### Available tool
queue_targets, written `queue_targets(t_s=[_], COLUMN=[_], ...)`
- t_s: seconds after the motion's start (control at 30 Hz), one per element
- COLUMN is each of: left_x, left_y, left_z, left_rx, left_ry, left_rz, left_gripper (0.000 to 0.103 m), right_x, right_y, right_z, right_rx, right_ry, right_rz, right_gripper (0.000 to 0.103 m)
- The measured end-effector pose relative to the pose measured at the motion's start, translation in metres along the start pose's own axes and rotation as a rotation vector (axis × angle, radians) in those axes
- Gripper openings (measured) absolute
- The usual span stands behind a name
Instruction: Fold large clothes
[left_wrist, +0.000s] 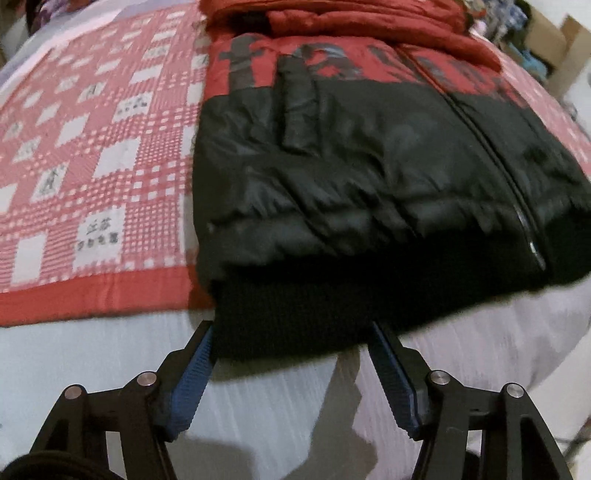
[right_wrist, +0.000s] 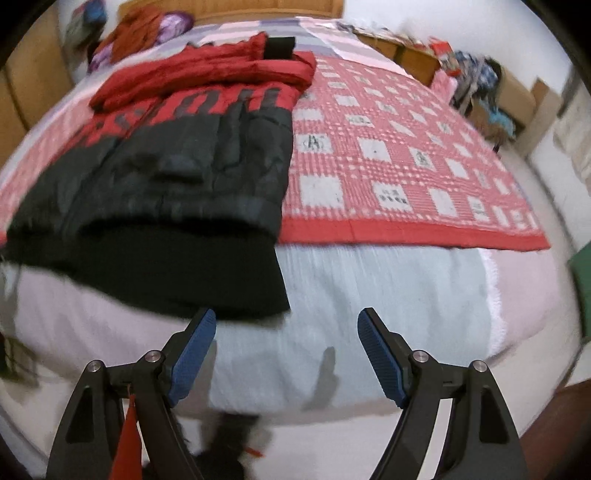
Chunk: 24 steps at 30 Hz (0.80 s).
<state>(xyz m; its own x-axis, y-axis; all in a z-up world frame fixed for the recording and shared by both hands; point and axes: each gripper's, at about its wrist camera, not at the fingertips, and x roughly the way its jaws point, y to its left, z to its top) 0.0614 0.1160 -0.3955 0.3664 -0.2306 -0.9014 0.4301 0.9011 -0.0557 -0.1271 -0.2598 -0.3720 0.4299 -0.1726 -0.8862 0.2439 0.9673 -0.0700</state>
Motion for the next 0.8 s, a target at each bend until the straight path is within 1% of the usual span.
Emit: queue_targets(t_s=[0.07,0.13,0.17,0.27,0.37,0.5,0.57,0.67,0.8], left_x=[-0.005,-0.005,-0.005,-0.005,-0.009,-0.020,-0.023,-0.018,-0.016], left_y=[-0.005,-0.005,-0.006,-0.011,-0.019,-0.031,-0.038,-0.034,-0.014], left_z=[-0.007,-0.009,-0.009,-0.005,-0.004,-0.004,-0.006,-0.008,-0.015], left_rx=[0.020,0.009,0.003,0.005,0.009,0.004,0.033,0.037,-0.011], left_ry=[-0.003,0.008,0.011,0.007,-0.014,-0.047,-0.068,-0.050,-0.033], left_rz=[0.016,0.011,0.007,0.012,0.006,-0.018,0.008,0.037,0.075], left_gripper=[0.070,0.070,0.070,0.070,0.070,0.070,0.070,0.070,0.070], right_x=[0.004,0.013,0.015,0.019,0.022,0.011,0.006,0.008,0.013], right_y=[-0.001,-0.004,-0.005,-0.006,0.001,0.002,0.002,0.007,0.010], right_z=[-0.007,-0.009,-0.009,0.004,0.024,0.052,0.057,0.052,0.031], right_rx=[-0.015,-0.001,0.009,0.051,0.040,0.053,0.042,-0.005,-0.008], right_ry=[0.025,0.050,0.047,0.012,-0.026,-0.109,-0.128,-0.092,-0.023], right_rz=[-0.030,-0.078,-0.087,-0.089,-0.080,-0.041,-0.034,-0.030,-0.020], right_gripper=[0.082,0.082,0.082,0.082,0.082,0.082,0.082,0.082,0.082])
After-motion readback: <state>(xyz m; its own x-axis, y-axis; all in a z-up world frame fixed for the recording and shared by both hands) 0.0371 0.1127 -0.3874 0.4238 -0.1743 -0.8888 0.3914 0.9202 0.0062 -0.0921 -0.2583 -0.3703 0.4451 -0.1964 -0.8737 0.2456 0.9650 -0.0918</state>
